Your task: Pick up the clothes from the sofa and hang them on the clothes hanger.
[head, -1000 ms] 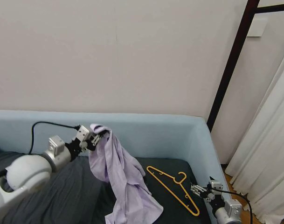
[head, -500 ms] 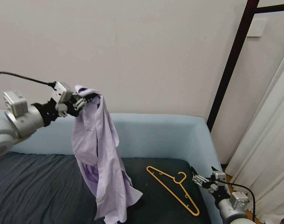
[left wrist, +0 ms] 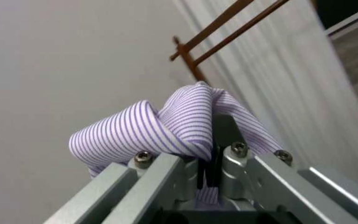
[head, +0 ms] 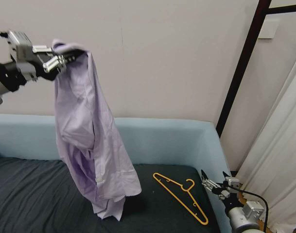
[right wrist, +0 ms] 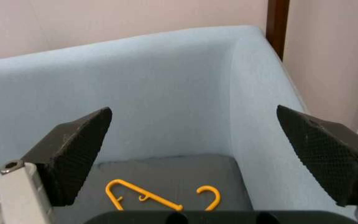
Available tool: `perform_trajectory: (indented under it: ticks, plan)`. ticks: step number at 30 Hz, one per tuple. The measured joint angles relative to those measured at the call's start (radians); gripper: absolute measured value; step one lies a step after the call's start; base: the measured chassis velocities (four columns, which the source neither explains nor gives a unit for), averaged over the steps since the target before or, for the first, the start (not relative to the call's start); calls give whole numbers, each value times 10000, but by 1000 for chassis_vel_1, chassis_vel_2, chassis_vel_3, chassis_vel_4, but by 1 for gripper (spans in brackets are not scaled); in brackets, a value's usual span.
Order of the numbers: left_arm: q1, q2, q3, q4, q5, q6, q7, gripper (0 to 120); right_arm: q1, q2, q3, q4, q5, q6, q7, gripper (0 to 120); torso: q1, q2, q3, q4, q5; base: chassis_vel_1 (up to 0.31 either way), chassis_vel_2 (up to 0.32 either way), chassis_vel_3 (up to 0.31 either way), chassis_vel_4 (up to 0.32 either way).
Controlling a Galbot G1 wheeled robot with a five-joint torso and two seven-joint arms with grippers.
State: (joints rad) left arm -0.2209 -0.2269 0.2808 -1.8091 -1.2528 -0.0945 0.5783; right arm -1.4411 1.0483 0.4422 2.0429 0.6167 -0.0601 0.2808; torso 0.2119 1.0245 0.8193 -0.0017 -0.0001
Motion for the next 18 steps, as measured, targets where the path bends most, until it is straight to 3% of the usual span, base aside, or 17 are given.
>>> perform_trajectory:
  ticks: [3,7,11,15,18]
  plan:
    - [-1880,-800,1732,148,-211,-70,607,0,-167,136,133,78,-30,3,7,100,1,0,1,-5,4,0,0,0,0]
    - [-2191,-1041,2330,-230,-238,-74,709,0,-254,244,266,119,-57,4,30,100,1,-1,1,-4,8,0,0,0,0]
    - [-1225,-589,1958,-726,-301,-223,1120,0,-308,286,414,122,-59,3,60,100,1,-1,1,0,0,0,0,0,0]
    - [534,290,638,-906,-688,-567,2336,0,-297,265,476,122,-53,4,75,100,0,0,-1,10,-3,0,0,0,0]
    - [1377,701,192,-913,-725,-749,2856,0,-251,293,476,102,-52,4,100,100,-1,0,-2,7,-1,0,0,0,0]
